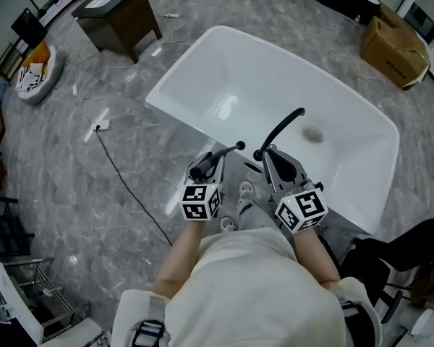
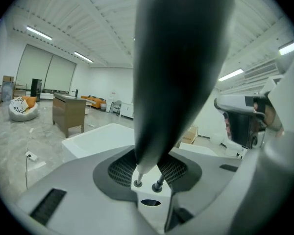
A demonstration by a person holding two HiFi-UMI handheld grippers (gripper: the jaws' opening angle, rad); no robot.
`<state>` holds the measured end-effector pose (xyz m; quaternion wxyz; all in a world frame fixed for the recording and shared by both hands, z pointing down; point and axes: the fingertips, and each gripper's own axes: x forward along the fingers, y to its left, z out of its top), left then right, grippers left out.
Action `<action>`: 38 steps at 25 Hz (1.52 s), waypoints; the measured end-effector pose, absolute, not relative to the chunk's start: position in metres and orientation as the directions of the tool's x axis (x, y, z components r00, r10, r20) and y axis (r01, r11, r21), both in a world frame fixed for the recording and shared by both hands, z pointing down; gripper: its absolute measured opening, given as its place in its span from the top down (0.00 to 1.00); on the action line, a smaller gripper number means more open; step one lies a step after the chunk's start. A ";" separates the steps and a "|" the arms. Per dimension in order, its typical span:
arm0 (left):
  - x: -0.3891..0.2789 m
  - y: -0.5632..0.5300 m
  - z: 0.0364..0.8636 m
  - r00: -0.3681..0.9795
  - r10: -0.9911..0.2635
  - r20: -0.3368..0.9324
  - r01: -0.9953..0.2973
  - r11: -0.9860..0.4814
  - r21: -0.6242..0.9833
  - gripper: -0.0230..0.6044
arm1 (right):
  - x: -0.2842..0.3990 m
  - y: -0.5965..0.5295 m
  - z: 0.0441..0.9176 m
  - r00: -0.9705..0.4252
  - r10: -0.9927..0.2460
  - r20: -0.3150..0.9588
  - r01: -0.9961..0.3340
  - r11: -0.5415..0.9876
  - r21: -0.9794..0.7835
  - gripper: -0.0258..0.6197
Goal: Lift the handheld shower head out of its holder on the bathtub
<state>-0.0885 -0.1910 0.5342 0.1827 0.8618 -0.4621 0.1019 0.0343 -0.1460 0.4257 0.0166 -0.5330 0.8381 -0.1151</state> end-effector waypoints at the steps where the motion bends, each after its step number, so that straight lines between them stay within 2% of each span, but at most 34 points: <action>1: -0.092 -0.191 0.528 0.549 -0.766 0.334 -0.836 -0.500 0.227 0.74 | 0.033 -0.145 0.425 -0.434 -0.896 0.093 -0.889 0.409 -0.206 0.93; 12: -0.126 -0.185 0.460 0.524 -0.823 0.220 -0.843 -0.464 0.273 0.74 | 0.026 -0.137 0.414 -0.457 -0.886 0.076 -0.882 0.441 -0.163 0.93; 30: -0.171 -0.170 0.356 0.488 -0.872 -0.024 -0.840 -0.478 0.257 0.74 | 0.015 -0.140 0.410 -0.488 -0.871 0.062 -0.868 0.476 -0.141 0.93; 38: -0.180 -0.168 0.344 0.481 -0.875 -0.059 -0.838 -0.479 0.262 0.74 | 0.011 -0.140 0.410 -0.487 -0.871 0.060 -0.868 0.476 -0.142 0.93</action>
